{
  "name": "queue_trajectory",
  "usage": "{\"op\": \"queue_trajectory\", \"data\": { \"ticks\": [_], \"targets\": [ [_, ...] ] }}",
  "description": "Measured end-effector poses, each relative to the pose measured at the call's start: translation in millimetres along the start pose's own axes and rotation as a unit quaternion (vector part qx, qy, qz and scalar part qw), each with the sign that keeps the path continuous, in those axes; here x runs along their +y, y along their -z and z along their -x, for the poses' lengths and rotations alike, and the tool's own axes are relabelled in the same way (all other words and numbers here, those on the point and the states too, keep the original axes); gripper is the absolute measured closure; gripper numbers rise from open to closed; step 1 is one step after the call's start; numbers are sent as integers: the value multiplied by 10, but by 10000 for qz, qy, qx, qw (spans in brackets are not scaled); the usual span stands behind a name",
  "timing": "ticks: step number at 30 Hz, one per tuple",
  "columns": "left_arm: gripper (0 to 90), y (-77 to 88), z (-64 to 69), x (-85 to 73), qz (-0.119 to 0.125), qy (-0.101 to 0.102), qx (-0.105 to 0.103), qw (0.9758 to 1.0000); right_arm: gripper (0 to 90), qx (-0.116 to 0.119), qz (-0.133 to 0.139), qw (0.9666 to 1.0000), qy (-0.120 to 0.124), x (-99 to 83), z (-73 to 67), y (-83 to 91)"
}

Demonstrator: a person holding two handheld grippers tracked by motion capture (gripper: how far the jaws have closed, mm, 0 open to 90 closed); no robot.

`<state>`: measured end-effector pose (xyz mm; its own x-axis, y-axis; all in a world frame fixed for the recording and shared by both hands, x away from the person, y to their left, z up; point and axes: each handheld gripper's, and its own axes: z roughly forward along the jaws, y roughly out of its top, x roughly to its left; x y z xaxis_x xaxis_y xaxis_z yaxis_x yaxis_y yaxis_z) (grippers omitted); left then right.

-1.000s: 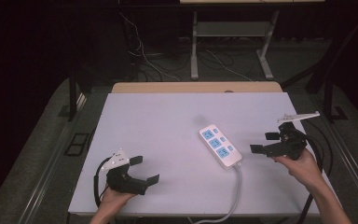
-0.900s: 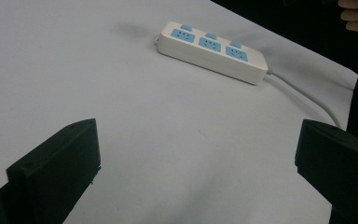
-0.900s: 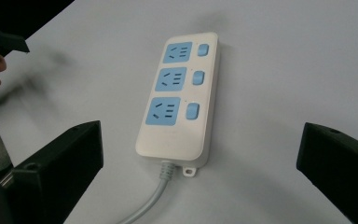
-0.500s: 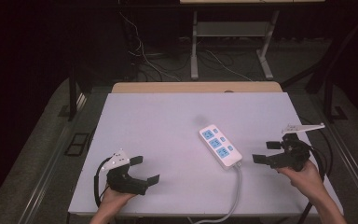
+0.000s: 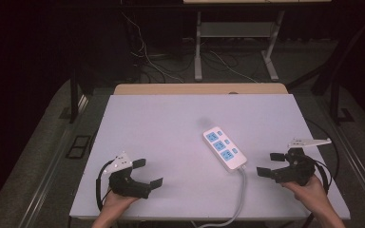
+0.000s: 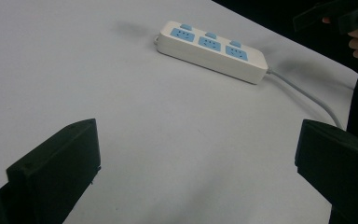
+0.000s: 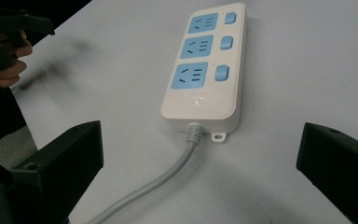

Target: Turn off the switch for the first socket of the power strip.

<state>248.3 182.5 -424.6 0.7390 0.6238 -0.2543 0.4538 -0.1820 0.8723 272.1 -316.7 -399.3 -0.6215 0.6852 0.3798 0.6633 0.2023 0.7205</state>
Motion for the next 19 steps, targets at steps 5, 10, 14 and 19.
{"op": "queue_trajectory", "data": {
  "ticks": [5,10,14,19],
  "targets": [
    [0,2,0,-1,3,2,1,10000,3,3,78,10000,8,-97,-4,-41],
    [0,2,0,-1,5,-4,-5,10000,3,23,124,9999,5,-191,-11,-89],
    [0,3,1,-1,3,-6,-5,10000,3,35,124,9999,6,-257,-17,-128],
    [0,2,-2,0,8,0,-1,10000,3,19,105,9999,47,-305,-20,-159]
  ]
}}
